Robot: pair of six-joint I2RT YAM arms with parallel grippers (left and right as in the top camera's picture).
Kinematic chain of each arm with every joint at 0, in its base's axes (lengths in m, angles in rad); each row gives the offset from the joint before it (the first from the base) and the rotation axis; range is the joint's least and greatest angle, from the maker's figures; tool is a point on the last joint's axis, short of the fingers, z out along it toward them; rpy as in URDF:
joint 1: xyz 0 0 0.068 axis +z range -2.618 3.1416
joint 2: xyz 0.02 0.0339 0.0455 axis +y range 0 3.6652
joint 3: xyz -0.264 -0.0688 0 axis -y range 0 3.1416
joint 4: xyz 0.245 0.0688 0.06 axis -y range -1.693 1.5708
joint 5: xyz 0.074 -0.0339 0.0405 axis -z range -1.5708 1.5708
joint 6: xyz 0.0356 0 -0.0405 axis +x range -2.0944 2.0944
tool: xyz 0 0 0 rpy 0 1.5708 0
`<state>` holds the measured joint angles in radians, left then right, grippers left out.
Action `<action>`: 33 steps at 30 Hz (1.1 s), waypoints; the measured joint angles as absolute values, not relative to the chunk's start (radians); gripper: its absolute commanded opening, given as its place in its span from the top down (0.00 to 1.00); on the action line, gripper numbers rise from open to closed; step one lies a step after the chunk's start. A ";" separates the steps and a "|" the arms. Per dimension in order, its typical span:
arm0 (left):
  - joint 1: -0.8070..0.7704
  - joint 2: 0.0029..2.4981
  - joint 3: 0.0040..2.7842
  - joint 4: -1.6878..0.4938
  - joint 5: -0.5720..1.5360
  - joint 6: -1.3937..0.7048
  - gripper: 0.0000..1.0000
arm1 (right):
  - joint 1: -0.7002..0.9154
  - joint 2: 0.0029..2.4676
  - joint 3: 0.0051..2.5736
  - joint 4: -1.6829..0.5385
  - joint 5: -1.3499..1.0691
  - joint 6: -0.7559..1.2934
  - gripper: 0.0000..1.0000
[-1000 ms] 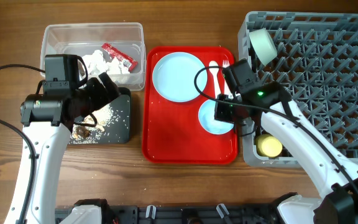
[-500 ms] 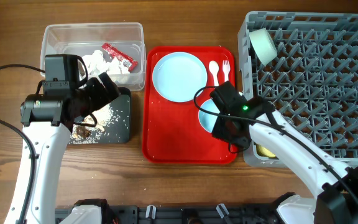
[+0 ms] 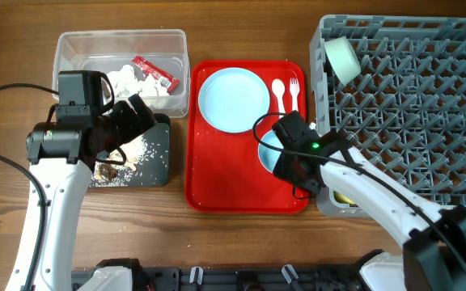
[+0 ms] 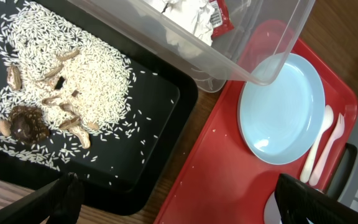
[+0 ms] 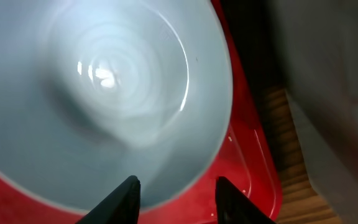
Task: Sort waste into correct bins and load items into the dishwasher rack
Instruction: 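Move the right gripper to the light-blue bowl and grasp its rim, then lift the light-blue bowl and place it in the rack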
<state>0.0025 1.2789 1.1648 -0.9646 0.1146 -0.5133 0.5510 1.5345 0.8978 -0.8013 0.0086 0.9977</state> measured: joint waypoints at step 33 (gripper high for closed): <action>0.002 1.279 1.165 -0.965 0.115 -0.513 0.00 | 0.529 1.166 1.484 -1.180 0.767 0.682 0.96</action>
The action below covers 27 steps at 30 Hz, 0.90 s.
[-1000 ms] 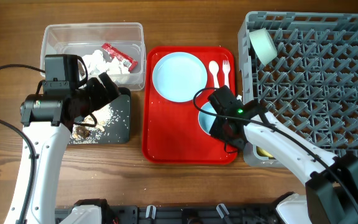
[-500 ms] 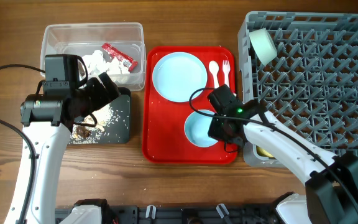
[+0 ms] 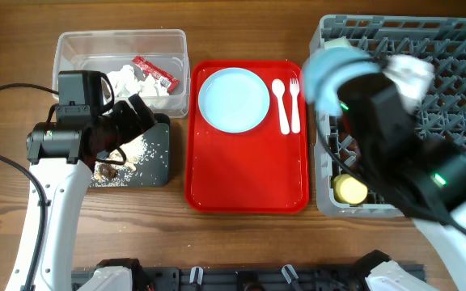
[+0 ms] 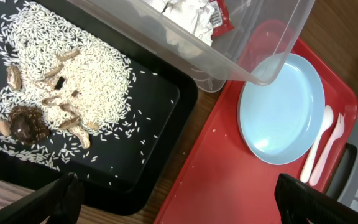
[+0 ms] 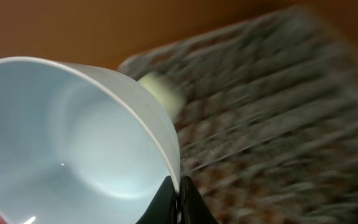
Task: Sort waste into correct bins and load items into the dishwasher rack
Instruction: 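Lift the light-blue bowl and place it in the rack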
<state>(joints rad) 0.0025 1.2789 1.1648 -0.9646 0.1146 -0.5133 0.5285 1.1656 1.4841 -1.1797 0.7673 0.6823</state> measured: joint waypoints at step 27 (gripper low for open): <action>0.002 1.279 1.165 -0.965 0.115 -0.513 0.00 | 0.358 1.793 1.466 -1.244 1.194 0.349 0.96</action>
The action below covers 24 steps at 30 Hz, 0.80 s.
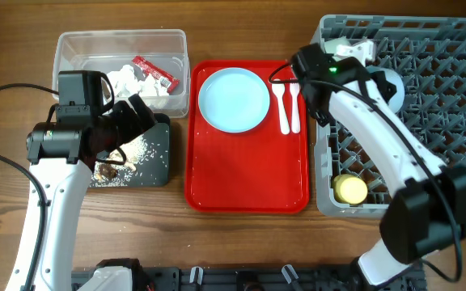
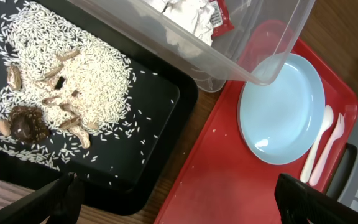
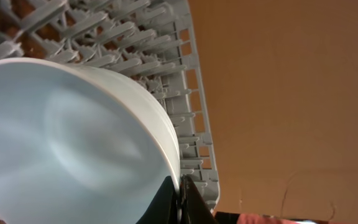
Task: Sort waste into correct bins and load items into the dishwasher rack
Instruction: 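Lift the light-blue bowl and place it in the rack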
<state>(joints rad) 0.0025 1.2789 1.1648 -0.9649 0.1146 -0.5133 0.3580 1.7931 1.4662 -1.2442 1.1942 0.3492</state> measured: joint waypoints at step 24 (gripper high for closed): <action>0.002 1.279 1.165 -0.965 0.115 -0.513 0.00 | 0.352 1.837 1.465 -1.307 1.157 0.373 0.96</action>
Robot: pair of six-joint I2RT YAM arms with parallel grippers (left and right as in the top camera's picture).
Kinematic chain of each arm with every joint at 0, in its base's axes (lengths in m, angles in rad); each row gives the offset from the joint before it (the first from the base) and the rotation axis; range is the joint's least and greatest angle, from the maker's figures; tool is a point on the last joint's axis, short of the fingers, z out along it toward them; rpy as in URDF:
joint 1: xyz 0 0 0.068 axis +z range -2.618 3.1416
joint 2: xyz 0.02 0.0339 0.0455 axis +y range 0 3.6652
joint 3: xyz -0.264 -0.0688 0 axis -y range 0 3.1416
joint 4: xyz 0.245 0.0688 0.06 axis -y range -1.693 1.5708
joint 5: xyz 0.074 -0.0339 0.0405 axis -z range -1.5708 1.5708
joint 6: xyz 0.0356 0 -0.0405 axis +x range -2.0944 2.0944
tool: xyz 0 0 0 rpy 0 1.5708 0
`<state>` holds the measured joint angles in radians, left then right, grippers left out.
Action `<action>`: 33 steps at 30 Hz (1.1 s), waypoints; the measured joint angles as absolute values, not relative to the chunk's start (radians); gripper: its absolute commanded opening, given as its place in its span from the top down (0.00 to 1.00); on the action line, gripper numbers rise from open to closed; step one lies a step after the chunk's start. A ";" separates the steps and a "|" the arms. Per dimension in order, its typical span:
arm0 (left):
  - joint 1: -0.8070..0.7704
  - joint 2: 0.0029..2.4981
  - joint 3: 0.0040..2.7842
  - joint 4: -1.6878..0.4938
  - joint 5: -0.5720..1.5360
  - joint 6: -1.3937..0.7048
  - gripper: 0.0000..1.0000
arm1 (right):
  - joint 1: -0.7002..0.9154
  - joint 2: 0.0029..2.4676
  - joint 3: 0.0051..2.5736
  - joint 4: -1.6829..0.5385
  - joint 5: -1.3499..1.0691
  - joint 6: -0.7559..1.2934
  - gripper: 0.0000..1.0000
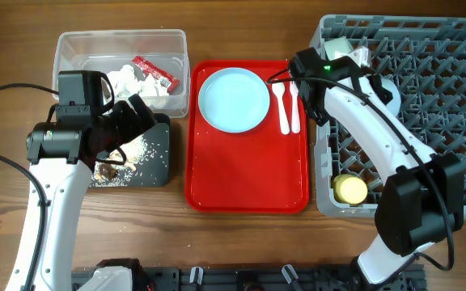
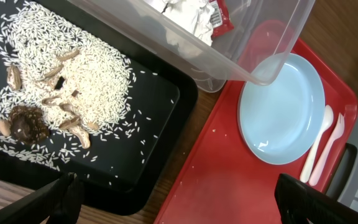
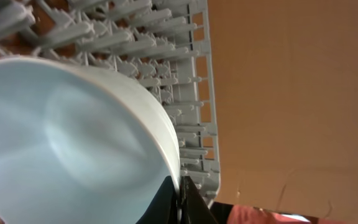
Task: Sort waste into correct bins and load items into the dishwasher rack
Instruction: 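Lift the light-blue bowl and place it in the rack, then release the light-blue bowl and hold the right gripper above rack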
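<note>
My right gripper (image 3: 179, 191) is shut on the rim of a light blue bowl (image 3: 67, 137). It holds the bowl on its side against the tines of the grey dishwasher rack (image 3: 135, 37). In the overhead view the bowl (image 1: 387, 86) sits in the rack (image 1: 427, 137) near its left end. A light blue plate (image 1: 233, 99), a white spoon (image 1: 281, 101) and a white fork (image 1: 294, 99) lie on the red tray (image 1: 245, 174). My left gripper (image 2: 179, 204) hangs open above the tray's edge, beside the black tray of rice and scraps (image 2: 73, 81).
A clear bin (image 1: 120, 65) with crumpled paper and a red wrapper stands at the back left. In the rack a pale cup (image 1: 337, 48) lies at the far left corner and a yellow round item (image 1: 349, 188) sits at the near left corner.
My right gripper has shifted only slightly with the bowl against the rack's tines. The left arm has not moved.
My right gripper was open around the rim of the bowl on the red tray. Then it was shut on the rim, holding the bowl high above the rack's left side. After that the bowl was down among the rack's tines, where it still is.
</note>
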<state>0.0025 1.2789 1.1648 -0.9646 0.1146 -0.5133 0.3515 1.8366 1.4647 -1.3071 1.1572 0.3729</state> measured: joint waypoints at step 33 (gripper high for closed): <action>0.002 1.279 1.165 -0.965 0.115 -0.513 0.00 | 0.346 1.837 1.465 -1.403 1.211 0.361 0.96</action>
<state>0.0025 1.2789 1.1648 -0.9649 0.1150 -0.5133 0.3462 1.8366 1.4647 -1.4033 1.2106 0.3607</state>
